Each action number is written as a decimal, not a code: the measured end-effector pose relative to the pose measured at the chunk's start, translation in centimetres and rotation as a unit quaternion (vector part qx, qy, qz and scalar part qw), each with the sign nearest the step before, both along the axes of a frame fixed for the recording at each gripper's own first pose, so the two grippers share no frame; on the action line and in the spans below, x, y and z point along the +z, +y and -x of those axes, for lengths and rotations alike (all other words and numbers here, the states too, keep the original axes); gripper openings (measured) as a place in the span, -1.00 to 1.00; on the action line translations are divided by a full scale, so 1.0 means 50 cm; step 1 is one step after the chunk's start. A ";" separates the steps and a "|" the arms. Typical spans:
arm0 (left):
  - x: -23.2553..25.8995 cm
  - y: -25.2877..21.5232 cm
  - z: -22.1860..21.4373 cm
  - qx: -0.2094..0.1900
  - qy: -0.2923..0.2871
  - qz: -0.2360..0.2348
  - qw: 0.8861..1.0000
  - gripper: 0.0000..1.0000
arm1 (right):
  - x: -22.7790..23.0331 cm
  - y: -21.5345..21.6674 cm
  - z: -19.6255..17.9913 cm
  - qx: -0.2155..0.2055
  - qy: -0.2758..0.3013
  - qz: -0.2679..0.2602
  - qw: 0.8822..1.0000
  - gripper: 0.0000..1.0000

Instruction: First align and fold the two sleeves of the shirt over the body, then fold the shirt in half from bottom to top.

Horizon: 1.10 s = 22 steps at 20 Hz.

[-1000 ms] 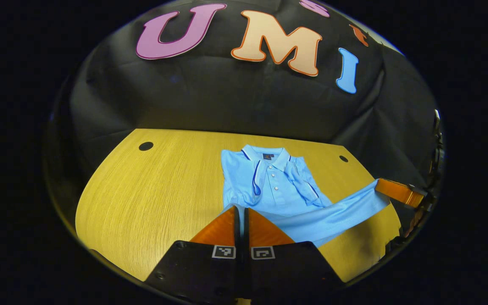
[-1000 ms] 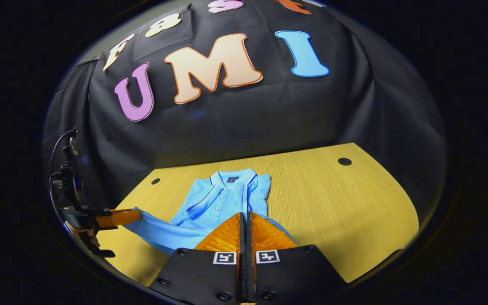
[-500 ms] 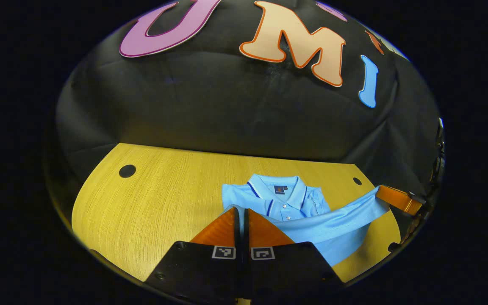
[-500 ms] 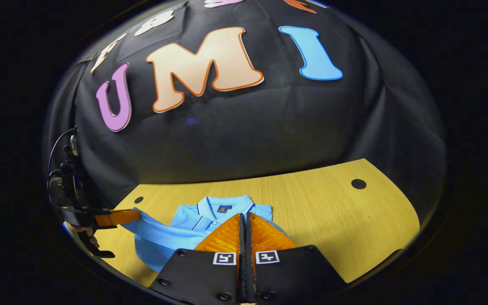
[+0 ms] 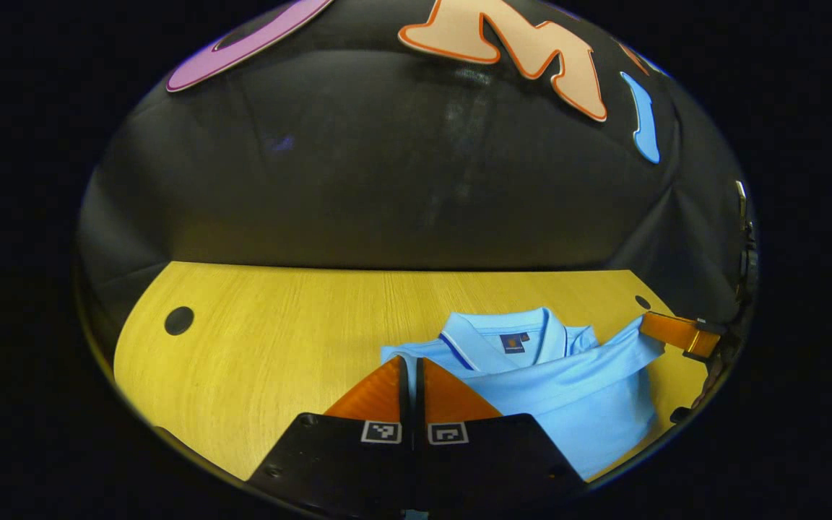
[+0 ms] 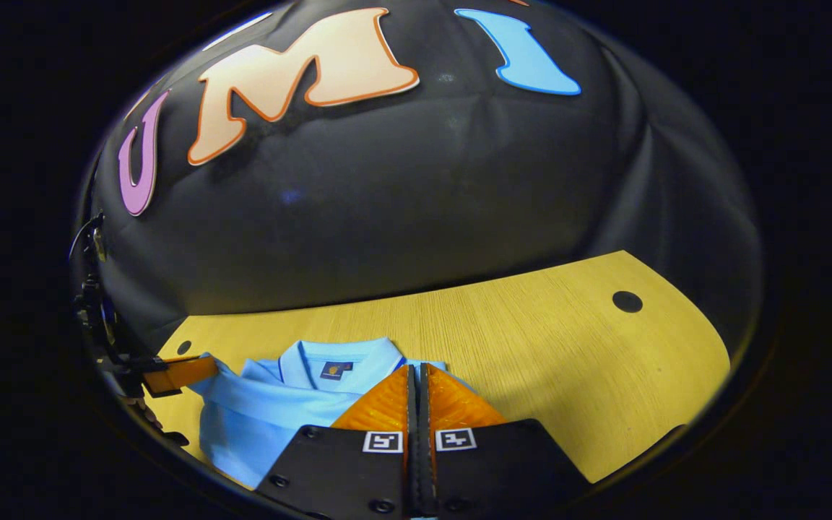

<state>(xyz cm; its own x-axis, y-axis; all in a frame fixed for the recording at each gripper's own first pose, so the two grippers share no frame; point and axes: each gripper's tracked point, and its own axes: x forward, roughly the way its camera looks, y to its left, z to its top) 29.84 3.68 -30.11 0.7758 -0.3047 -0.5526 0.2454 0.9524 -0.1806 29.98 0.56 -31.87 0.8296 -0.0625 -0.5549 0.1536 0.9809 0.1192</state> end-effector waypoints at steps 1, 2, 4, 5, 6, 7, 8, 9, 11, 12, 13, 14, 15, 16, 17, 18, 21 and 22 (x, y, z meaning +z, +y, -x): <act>-0.010 -0.004 -0.001 -0.002 0.004 0.007 1.000 -1.00 | -0.010 0.001 0.001 -0.001 0.004 -0.001 1.000 -0.95; -0.018 -0.002 0.002 0.002 0.007 0.012 1.000 -0.84 | -0.019 0.003 0.003 -0.005 0.011 0.000 1.000 -0.94; -0.011 0.007 0.007 0.010 -0.003 0.011 1.000 -0.04 | -0.008 0.013 0.013 0.006 0.004 0.003 1.000 -0.35; 0.000 0.021 0.011 0.019 -0.013 0.000 1.000 0.47 | 0.011 0.019 0.018 0.015 -0.012 0.015 1.000 0.10; 0.015 0.027 0.014 0.025 -0.030 -0.009 0.999 0.97 | 0.034 0.024 0.015 0.024 -0.035 0.028 0.999 0.54; 0.034 0.035 0.023 0.030 -0.047 -0.018 0.998 0.99 | 0.063 0.027 0.034 0.030 -0.056 0.046 0.997 0.99; 0.051 0.037 0.038 0.031 -0.059 -0.021 0.998 0.94 | 0.092 0.034 0.048 0.036 -0.073 0.055 0.995 0.90; 0.074 0.037 0.058 0.034 -0.070 -0.020 0.997 0.94 | 0.111 0.041 0.061 0.041 -0.089 0.059 0.993 0.97; 0.122 0.039 0.098 0.045 -0.090 -0.016 0.995 0.94 | 0.156 0.055 0.105 0.053 -0.111 0.064 0.990 0.97; 0.146 0.040 0.118 0.052 -0.101 -0.014 0.993 0.93 | 0.177 0.061 0.126 0.058 -0.121 0.065 0.989 0.97; 0.175 0.037 0.140 0.055 -0.113 -0.009 0.992 0.94 | 0.194 0.065 0.149 0.063 -0.128 0.067 0.987 0.97; 0.203 0.032 0.160 0.056 -0.125 -0.006 0.991 0.92 | 0.219 0.071 0.174 0.067 -0.132 0.070 0.986 0.92; 0.230 0.027 0.183 0.055 -0.137 -0.007 0.989 0.93 | 0.235 0.074 0.200 0.070 -0.137 0.070 0.986 0.97; 0.255 0.023 0.202 0.053 -0.150 -0.012 0.987 0.92 | 0.253 0.077 0.224 0.074 -0.143 0.069 0.985 0.97; 0.282 0.020 0.224 0.051 -0.164 -0.019 0.985 0.92 | 0.270 0.077 0.248 0.077 -0.147 0.070 0.984 0.97; 0.305 0.016 0.245 0.049 -0.174 -0.023 0.983 0.92 | 0.283 0.078 0.270 0.082 -0.149 0.071 0.983 0.97; 0.364 -0.002 0.319 0.046 -0.196 -0.019 0.979 0.92 | 0.337 0.072 0.332 0.082 -0.168 0.068 0.980 0.96; 0.382 -0.005 0.341 0.045 -0.204 -0.019 0.978 0.92 | 0.355 0.073 0.352 0.081 -0.172 0.062 0.980 0.97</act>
<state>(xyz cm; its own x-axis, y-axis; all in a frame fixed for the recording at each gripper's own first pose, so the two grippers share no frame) 12.77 3.45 -11.02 0.9566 -0.2107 -0.2014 0.2050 0.9775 -0.0490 12.37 4.21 -14.13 0.9710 0.0365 -0.2363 -0.0340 0.9993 0.0147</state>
